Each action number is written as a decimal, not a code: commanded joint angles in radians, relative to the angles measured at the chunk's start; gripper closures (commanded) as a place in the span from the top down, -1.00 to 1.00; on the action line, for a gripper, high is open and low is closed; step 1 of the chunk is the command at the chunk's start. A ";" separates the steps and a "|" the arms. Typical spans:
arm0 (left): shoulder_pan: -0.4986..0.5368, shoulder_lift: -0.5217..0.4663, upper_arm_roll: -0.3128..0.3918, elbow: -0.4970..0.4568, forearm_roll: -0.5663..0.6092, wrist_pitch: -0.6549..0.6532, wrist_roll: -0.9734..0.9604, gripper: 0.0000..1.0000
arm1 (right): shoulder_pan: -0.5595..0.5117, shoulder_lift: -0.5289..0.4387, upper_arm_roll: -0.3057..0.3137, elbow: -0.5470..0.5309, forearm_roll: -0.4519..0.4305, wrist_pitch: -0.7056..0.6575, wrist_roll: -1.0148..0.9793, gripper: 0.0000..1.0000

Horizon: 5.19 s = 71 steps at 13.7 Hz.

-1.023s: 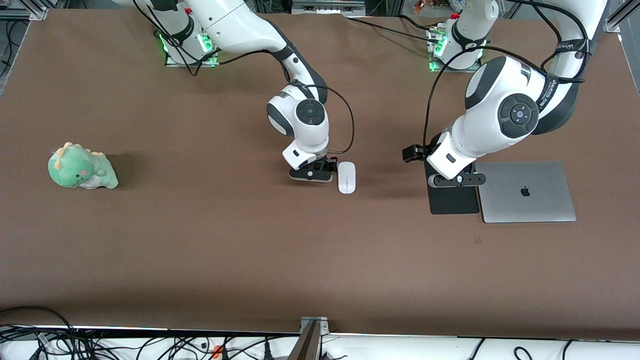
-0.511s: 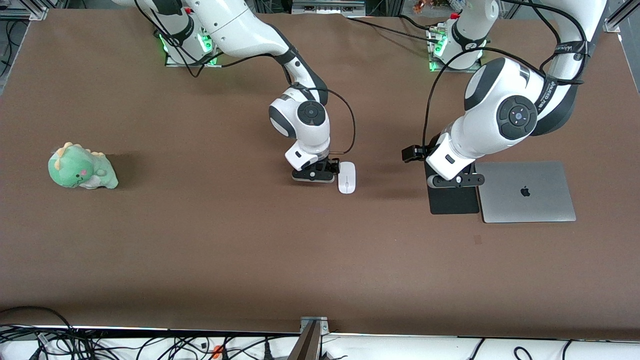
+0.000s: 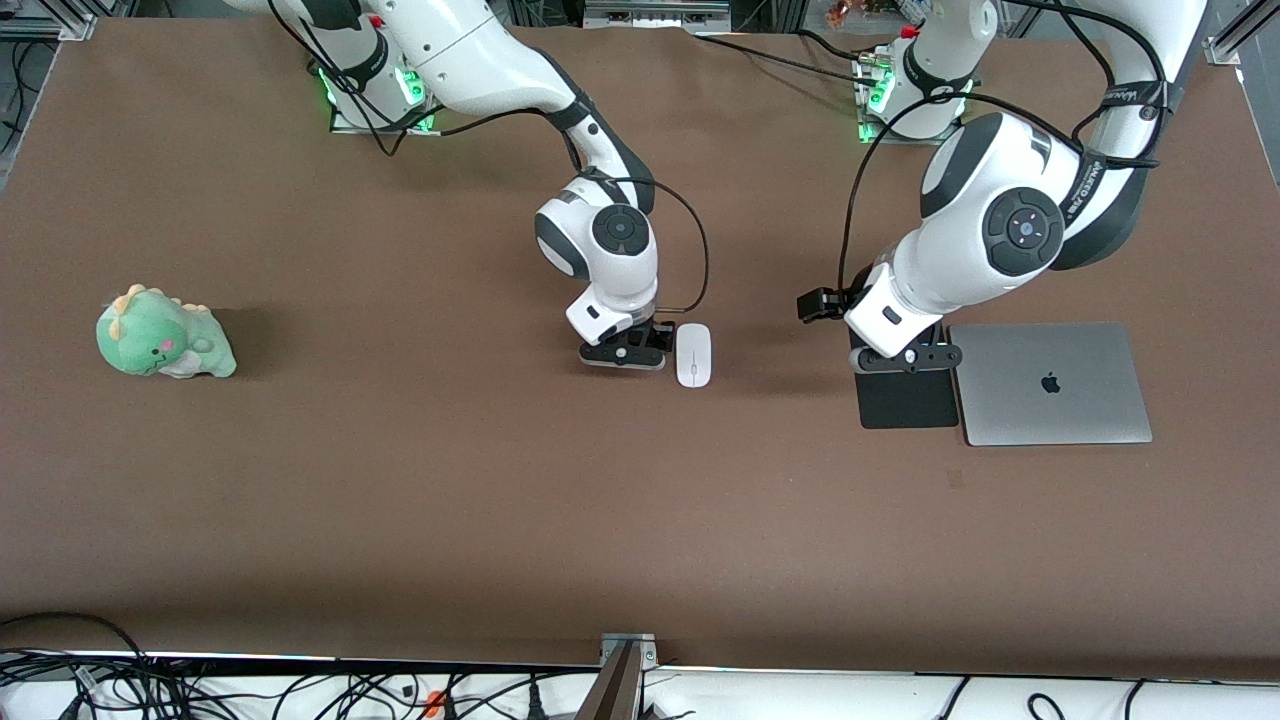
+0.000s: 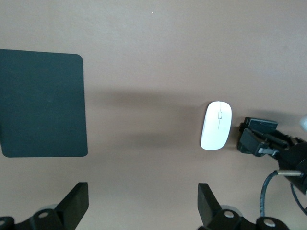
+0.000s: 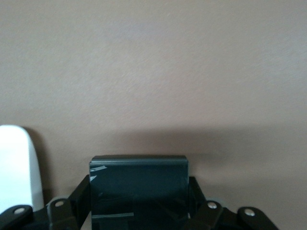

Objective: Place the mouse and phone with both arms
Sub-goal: 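Lift the phone with the right gripper while the left gripper reaches the mouse, then carry the phone toward the plush toy while the left gripper grasps the mouse, then lower the phone beside the plush toy and open the right gripper, then raise the right gripper away while the left gripper carries the mouse to the pad, then lower the white mouse onto the black mouse pad and open the left gripper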

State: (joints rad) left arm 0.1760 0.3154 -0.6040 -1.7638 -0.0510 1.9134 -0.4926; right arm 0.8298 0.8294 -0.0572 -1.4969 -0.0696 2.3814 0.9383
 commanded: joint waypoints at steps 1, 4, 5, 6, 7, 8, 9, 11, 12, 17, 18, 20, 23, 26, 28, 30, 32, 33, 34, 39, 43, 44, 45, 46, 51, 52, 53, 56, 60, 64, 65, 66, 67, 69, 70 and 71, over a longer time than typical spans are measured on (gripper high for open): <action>-0.024 0.036 -0.002 0.012 0.000 0.050 -0.023 1.00 | -0.049 0.000 0.010 0.131 0.010 -0.193 -0.100 -0.08; -0.064 0.091 -0.002 0.009 0.002 0.117 -0.059 1.00 | -0.127 -0.015 0.008 0.172 0.045 -0.286 -0.309 -0.09; -0.091 0.109 -0.002 0.009 0.008 0.137 -0.084 1.00 | -0.168 -0.029 0.008 0.170 0.059 -0.291 -0.397 -0.09; -0.119 0.129 0.000 0.006 0.011 0.166 -0.104 1.00 | -0.208 -0.047 0.007 0.162 0.066 -0.306 -0.486 -0.09; -0.139 0.146 0.000 -0.002 0.014 0.205 -0.138 1.00 | -0.247 -0.058 0.007 0.159 0.071 -0.330 -0.568 -0.09; -0.168 0.171 0.001 -0.006 0.016 0.238 -0.177 1.00 | -0.288 -0.076 0.004 0.152 0.076 -0.349 -0.628 -0.11; -0.196 0.195 0.004 -0.006 0.017 0.268 -0.205 1.00 | -0.332 -0.110 0.002 0.114 0.079 -0.343 -0.665 -0.15; -0.228 0.237 0.007 -0.008 0.037 0.317 -0.211 1.00 | -0.432 -0.165 0.002 0.043 0.086 -0.329 -0.748 -0.16; -0.231 0.258 0.006 -0.006 0.089 0.337 -0.213 1.00 | -0.474 -0.194 0.002 0.002 0.094 -0.323 -0.794 -0.16; -0.305 0.375 0.009 0.003 0.253 0.418 -0.257 1.00 | -0.658 -0.419 -0.003 -0.444 0.096 -0.003 -0.901 -0.16; -0.320 0.396 0.013 0.004 0.281 0.449 -0.279 1.00 | -0.690 -0.453 -0.009 -0.510 0.096 0.046 -0.939 -0.16; -0.363 0.424 0.055 0.012 0.335 0.479 -0.297 1.00 | -0.753 -0.512 -0.012 -0.645 0.096 0.158 -0.972 -0.16; -0.417 0.435 0.121 0.014 0.335 0.510 -0.297 1.00 | -0.819 -0.532 -0.023 -0.764 0.096 0.318 -1.044 -0.15; -0.421 0.438 0.128 0.014 0.336 0.510 -0.296 1.00 | -0.841 -0.472 -0.023 -0.799 0.097 0.470 -1.056 -0.13; -0.423 0.455 0.130 0.036 0.339 0.529 -0.297 1.00 | -0.842 -0.426 -0.023 -0.799 0.097 0.524 -1.056 -0.13; -0.423 0.475 0.130 0.066 0.339 0.529 -0.297 0.91 | -0.842 -0.399 -0.023 -0.798 0.097 0.545 -1.056 -0.12; -0.421 0.487 0.133 0.087 0.339 0.527 -0.300 0.75 | -0.842 -0.391 -0.023 -0.798 0.096 0.545 -1.070 -0.11; -0.423 0.487 0.139 0.087 0.341 0.527 -0.299 0.69 | -0.842 -0.389 -0.023 -0.798 0.097 0.544 -1.085 -0.07; -0.423 0.487 0.139 0.087 0.341 0.527 -0.299 0.67 | -0.842 -0.386 -0.023 -0.798 0.096 0.544 -1.090 0.13; -0.421 0.487 0.144 0.083 0.343 0.527 -0.297 0.54 | -0.841 -0.404 -0.018 -0.787 0.096 0.518 -1.101 1.00; -0.420 0.482 0.144 0.083 0.343 0.516 -0.290 -0.52 | -0.839 -0.480 -0.012 -0.674 0.099 0.253 -1.104 1.00; -0.411 0.476 0.144 0.084 0.343 0.512 -0.288 -0.54 | -0.839 -0.495 -0.012 -0.616 0.102 0.149 -1.104 1.00; -0.399 0.472 0.142 0.087 0.341 0.491 -0.287 -0.56 | -0.839 -0.501 -0.010 -0.541 0.103 0.025 -1.104 1.00; -0.385 0.459 0.142 0.087 0.342 0.468 -0.287 -0.56 | -0.839 -0.507 -0.010 -0.463 0.119 -0.104 -1.104 1.00; -0.294 0.383 0.139 0.077 0.341 0.317 -0.218 -0.49 | -0.838 -0.565 -0.009 -0.243 0.169 -0.442 -1.095 1.00; -0.252 0.366 0.138 0.066 0.341 0.290 -0.143 -0.45 | -0.836 -0.584 -0.009 -0.224 0.169 -0.477 -1.092 1.00; -0.198 0.346 0.133 0.038 0.341 0.282 -0.053 -0.44 | -0.836 -0.596 -0.009 -0.197 0.169 -0.514 -1.093 1.00; -0.066 0.263 0.130 -0.086 0.341 0.289 0.058 -0.45 | -0.836 -0.616 -0.009 -0.073 0.168 -0.655 -1.092 1.00; 0.092 0.182 0.125 -0.224 0.341 0.338 0.196 -0.39 | -0.836 -0.670 -0.009 0.024 0.166 -0.798 -1.090 1.00; 0.192 0.197 0.125 -0.339 0.341 0.492 0.298 -0.27 | -0.836 -0.702 -0.016 0.024 0.160 -0.826 -1.092 1.00; 0.192 0.208 0.127 -0.336 0.341 0.493 0.295 -0.27 | -0.836 -0.708 -0.016 0.024 0.159 -0.834 -1.090 1.00; 0.188 0.209 0.127 -0.330 0.341 0.489 0.286 -0.22 | -0.834 -0.723 -0.018 0.023 0.157 -0.840 -1.086 1.00; 0.185 0.208 0.127 -0.322 0.339 0.484 0.286 0.21 | -0.834 -0.736 -0.018 0.018 0.154 -0.841 -1.078 1.00; 0.198 0.199 0.125 -0.290 0.339 0.445 0.295 1.00 | -0.833 -0.751 -0.024 0.015 0.142 -0.847 -1.064 1.00; 0.203 0.182 0.122 -0.270 0.339 0.396 0.296 1.00 | -0.833 -0.754 -0.038 0.009 0.131 -0.852 -1.064 1.00; 0.200 0.153 0.115 -0.251 0.339 0.336 0.298 1.00 | -0.833 -0.763 -0.052 -0.006 0.120 -0.847 -1.067 1.00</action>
State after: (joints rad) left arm 0.3626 0.5263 -0.4707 -2.0475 0.2682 2.3499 -0.2089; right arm -0.0026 0.0948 -0.0869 -1.4754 0.0689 1.5437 -0.1338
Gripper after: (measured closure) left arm 0.163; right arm 0.000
